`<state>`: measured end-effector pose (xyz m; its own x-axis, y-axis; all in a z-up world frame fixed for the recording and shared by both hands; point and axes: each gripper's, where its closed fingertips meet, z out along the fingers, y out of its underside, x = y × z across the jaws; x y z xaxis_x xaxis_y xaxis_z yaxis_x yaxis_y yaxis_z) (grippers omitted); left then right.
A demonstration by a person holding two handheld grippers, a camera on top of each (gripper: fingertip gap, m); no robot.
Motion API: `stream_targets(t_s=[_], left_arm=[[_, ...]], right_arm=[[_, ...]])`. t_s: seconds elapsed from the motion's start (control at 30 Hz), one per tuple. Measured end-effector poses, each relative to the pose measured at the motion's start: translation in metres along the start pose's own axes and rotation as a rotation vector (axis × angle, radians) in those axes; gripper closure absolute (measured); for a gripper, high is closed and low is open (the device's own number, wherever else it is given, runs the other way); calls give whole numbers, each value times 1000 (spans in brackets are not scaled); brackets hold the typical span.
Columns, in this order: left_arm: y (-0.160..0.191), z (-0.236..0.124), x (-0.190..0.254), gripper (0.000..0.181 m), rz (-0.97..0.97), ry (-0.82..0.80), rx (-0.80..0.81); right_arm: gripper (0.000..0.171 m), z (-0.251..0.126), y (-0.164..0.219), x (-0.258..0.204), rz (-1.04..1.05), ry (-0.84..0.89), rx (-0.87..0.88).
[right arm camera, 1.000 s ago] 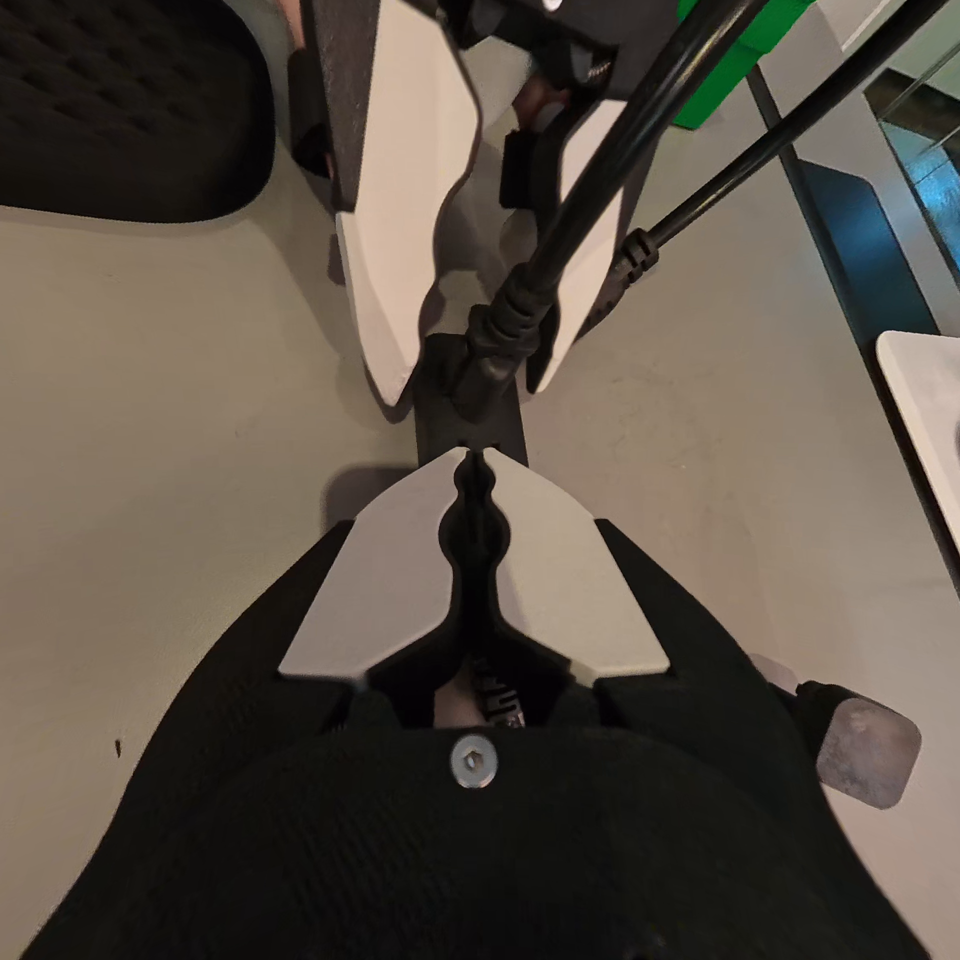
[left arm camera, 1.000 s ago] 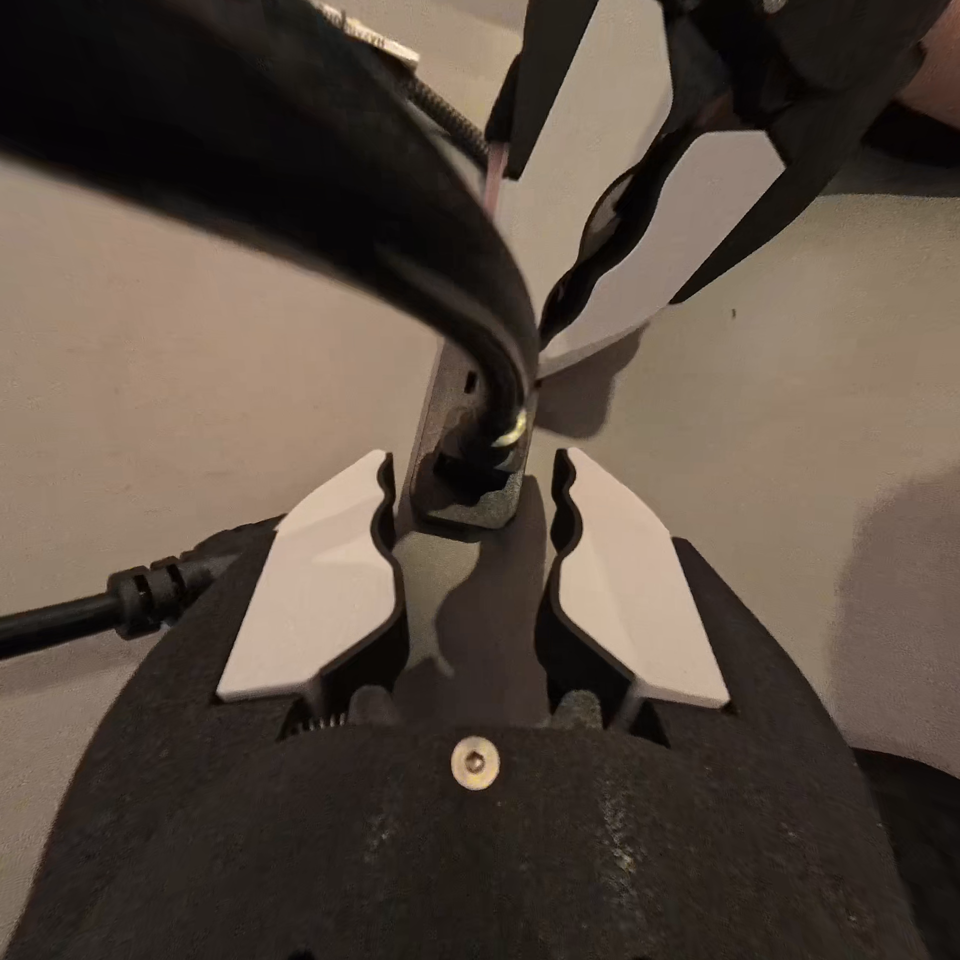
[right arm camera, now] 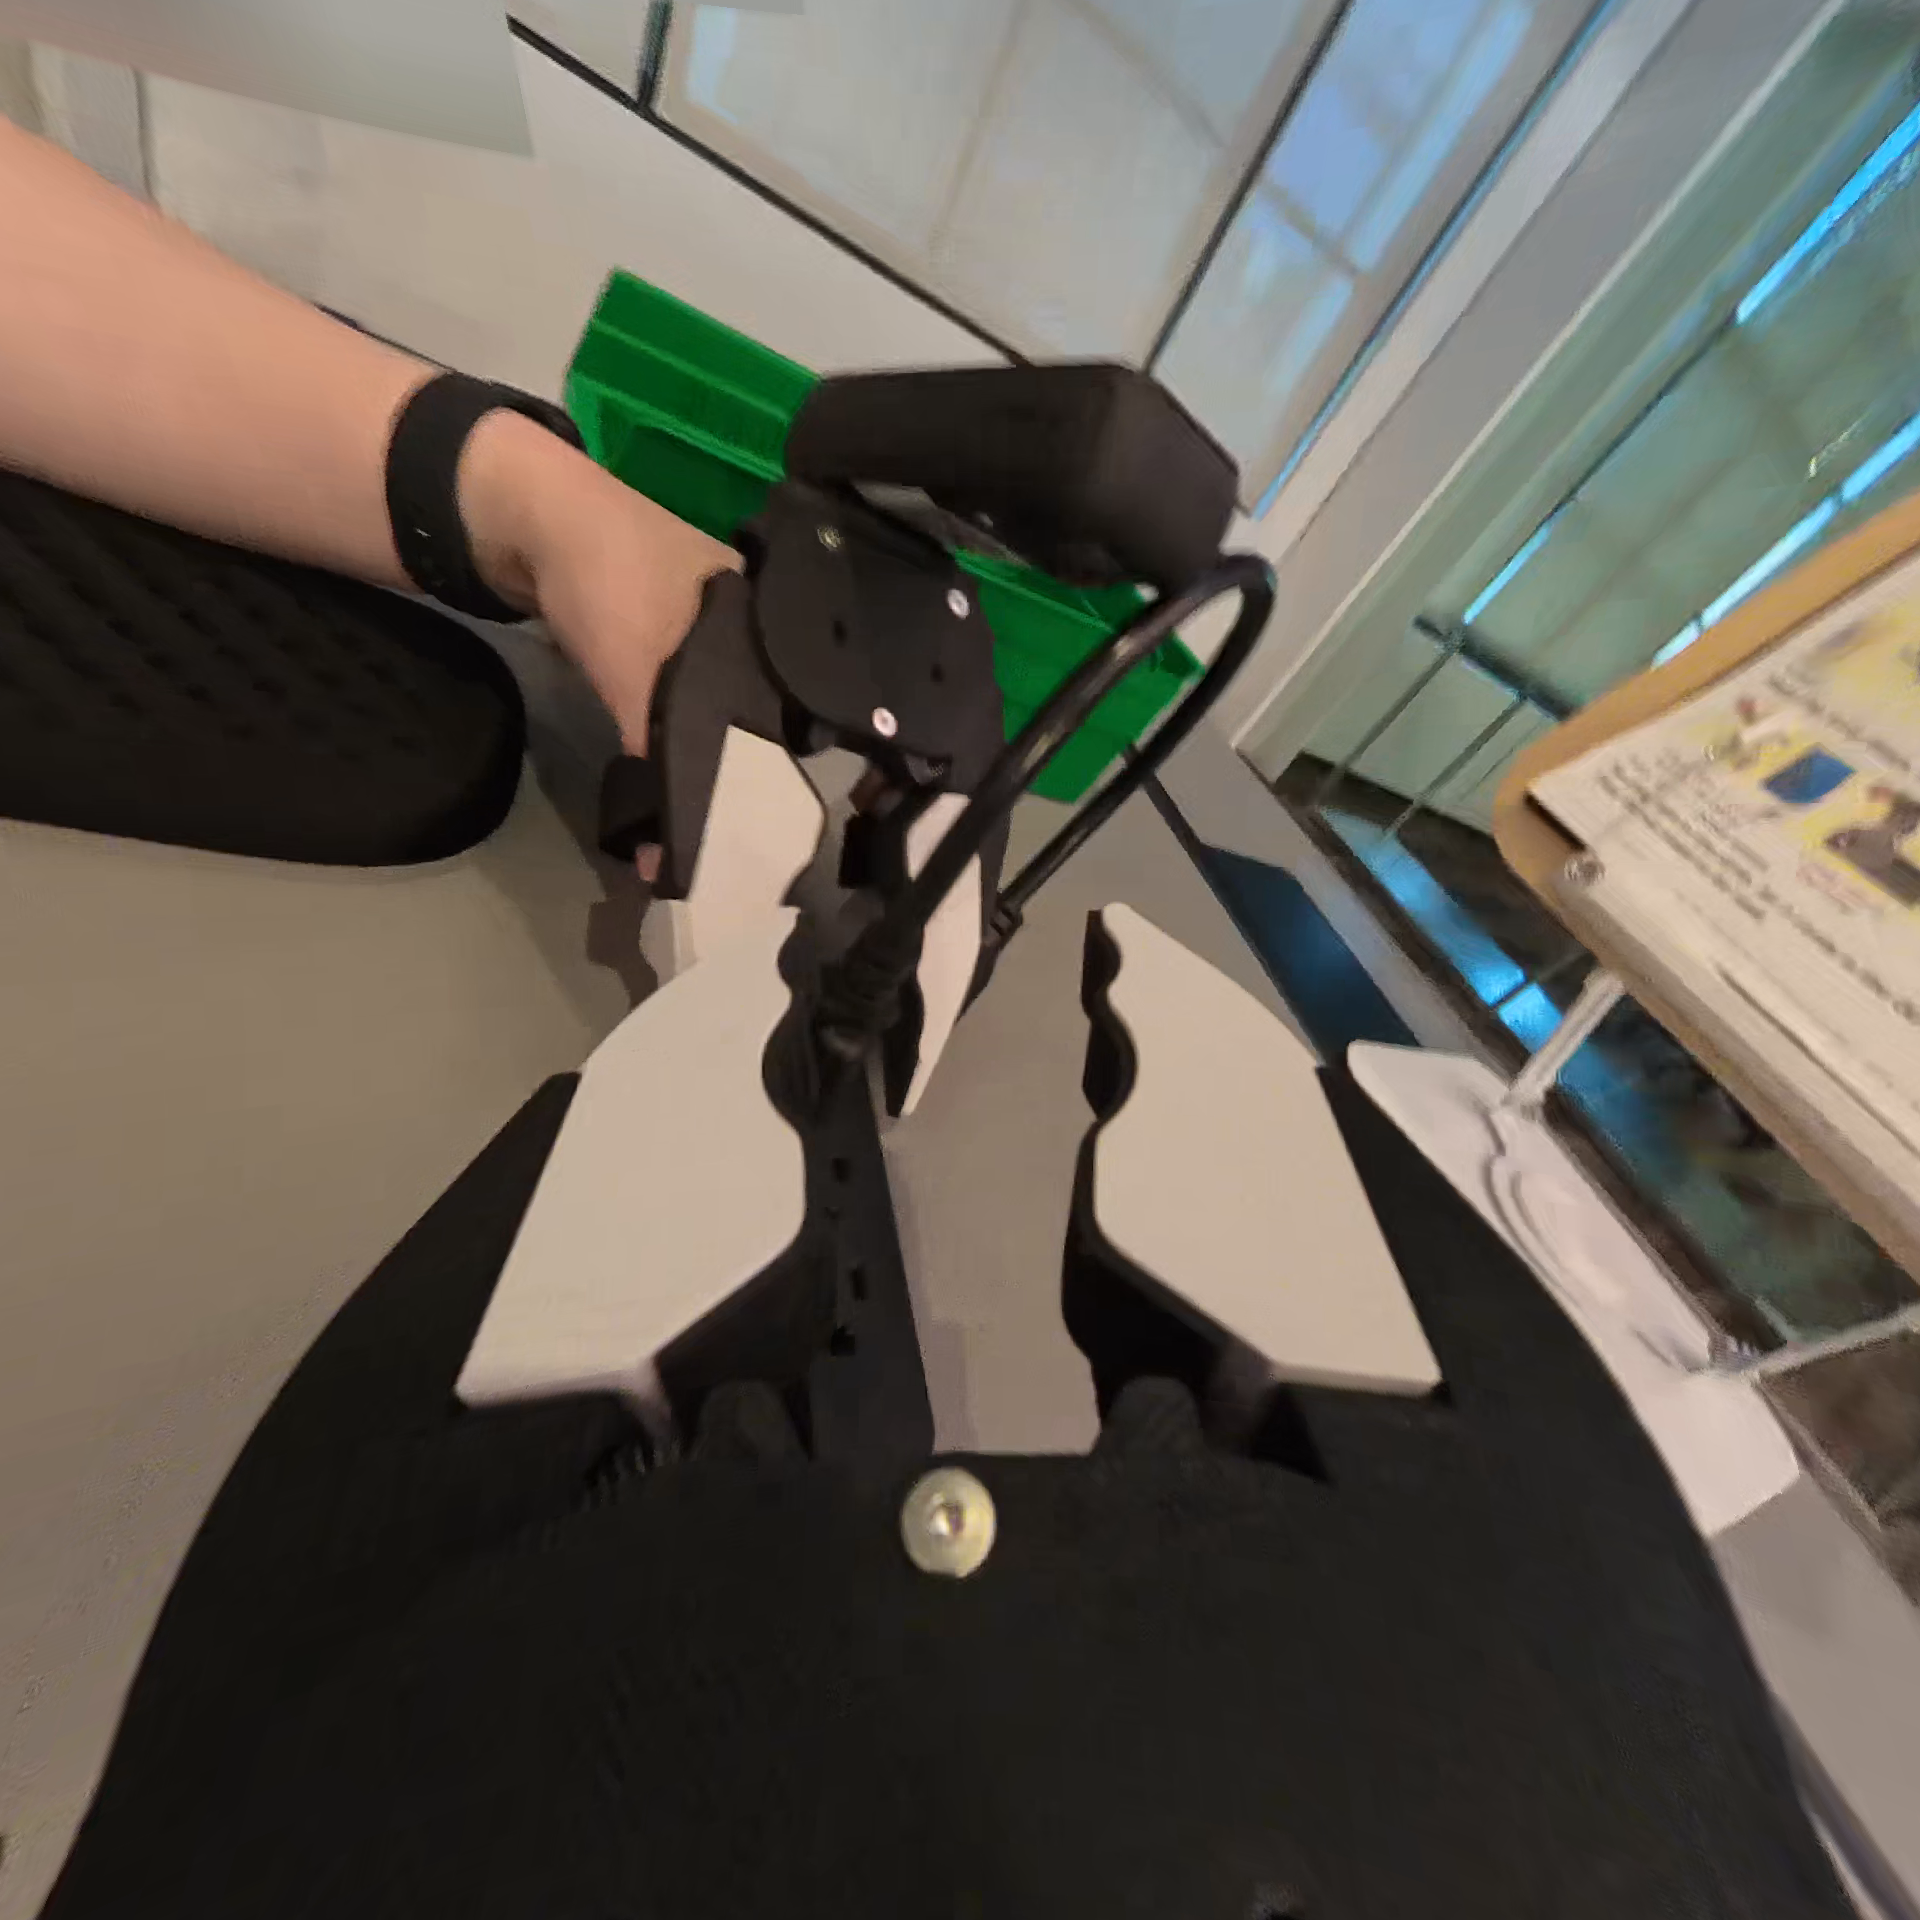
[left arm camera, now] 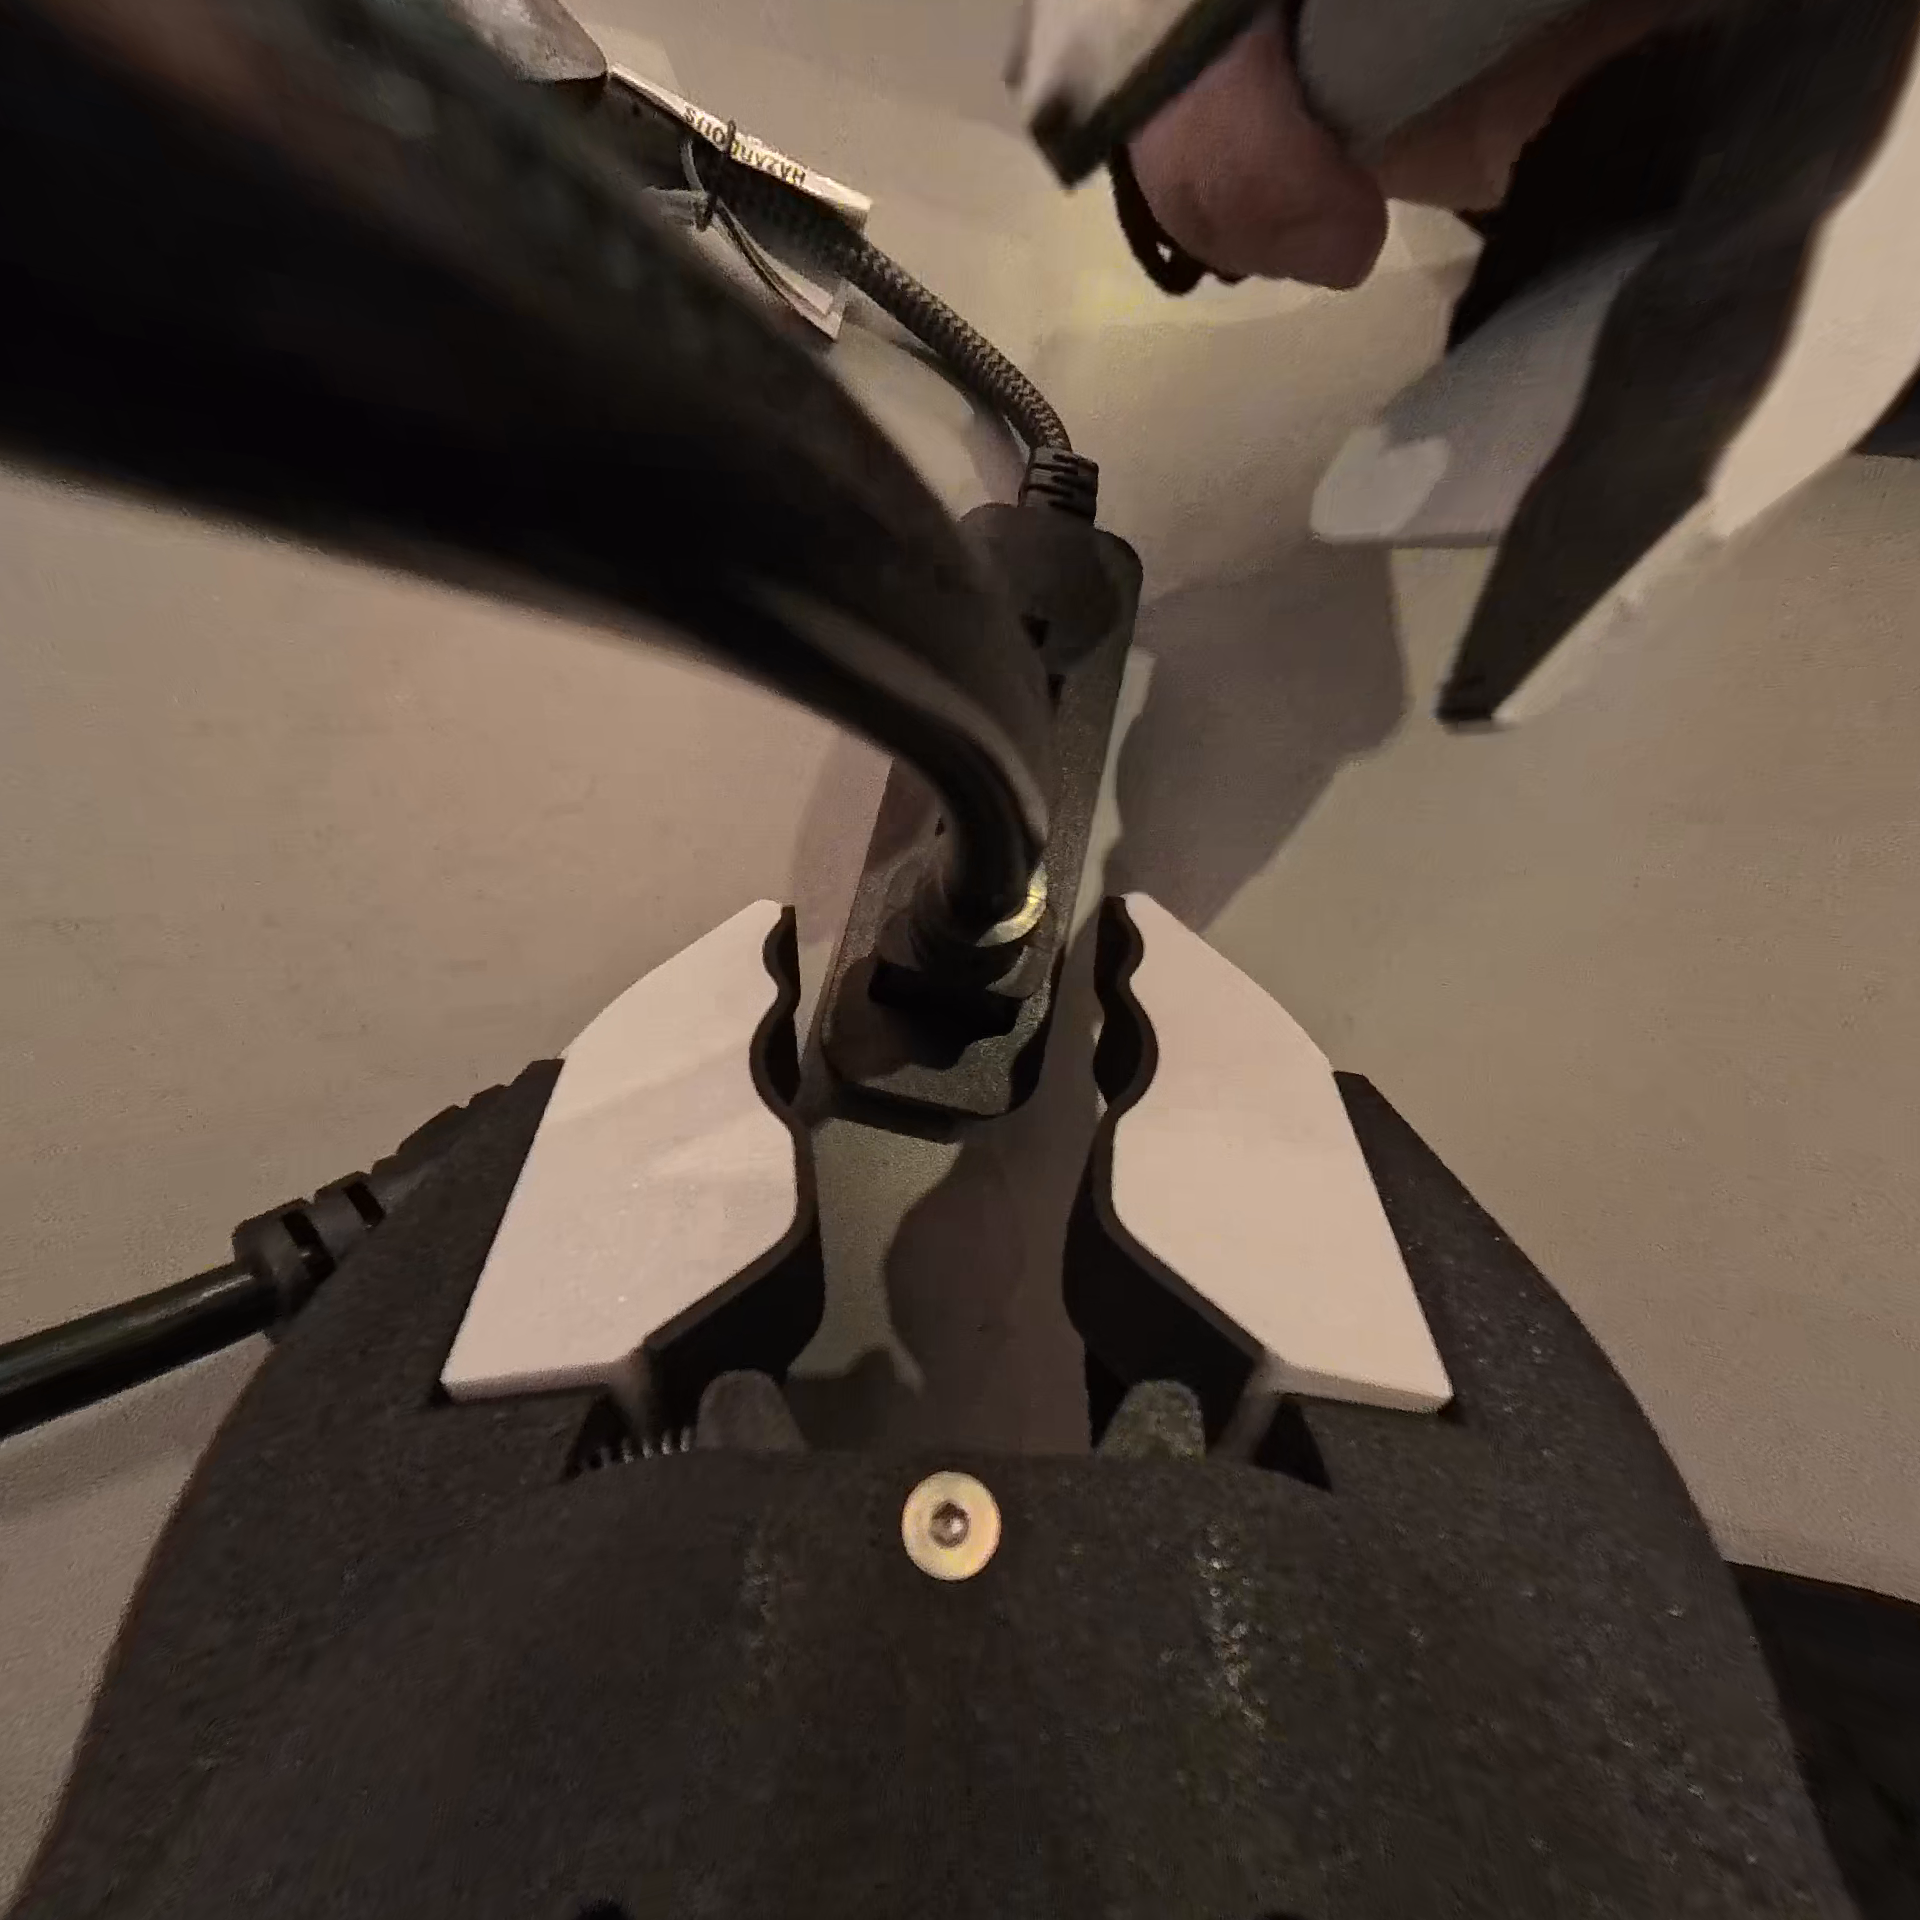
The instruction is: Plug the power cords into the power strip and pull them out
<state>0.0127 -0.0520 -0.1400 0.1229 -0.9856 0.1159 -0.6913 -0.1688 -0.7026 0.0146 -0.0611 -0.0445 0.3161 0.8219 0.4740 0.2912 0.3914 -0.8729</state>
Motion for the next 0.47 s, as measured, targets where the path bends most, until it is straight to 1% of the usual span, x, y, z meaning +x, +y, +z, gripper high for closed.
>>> stream_targets(t_s=[0.07, 0.1, 0.17, 0.3, 0.37, 0.47], left_arm=[[0, 0, 0, 127, 2, -2, 2], [0, 0, 0, 127, 2, -3, 5], [-1, 1, 0, 127, 6, -9, 11], [-1, 1, -1, 127, 6, -13, 13], [-1, 1, -1, 127, 5, -13, 13], [-2, 1, -1, 127, 6, -13, 16]], right_arm=[[115, -1, -6, -12, 40, -70, 34], [116, -2, -11, -17, 86, -112, 69], [116, -8, -27, -22, 235, -207, 172], [115, -31, -61, -1, 556, -293, 424], [117, -43, -69, 8, 662, -334, 512], [119, -57, -79, 13, 822, -458, 619]])
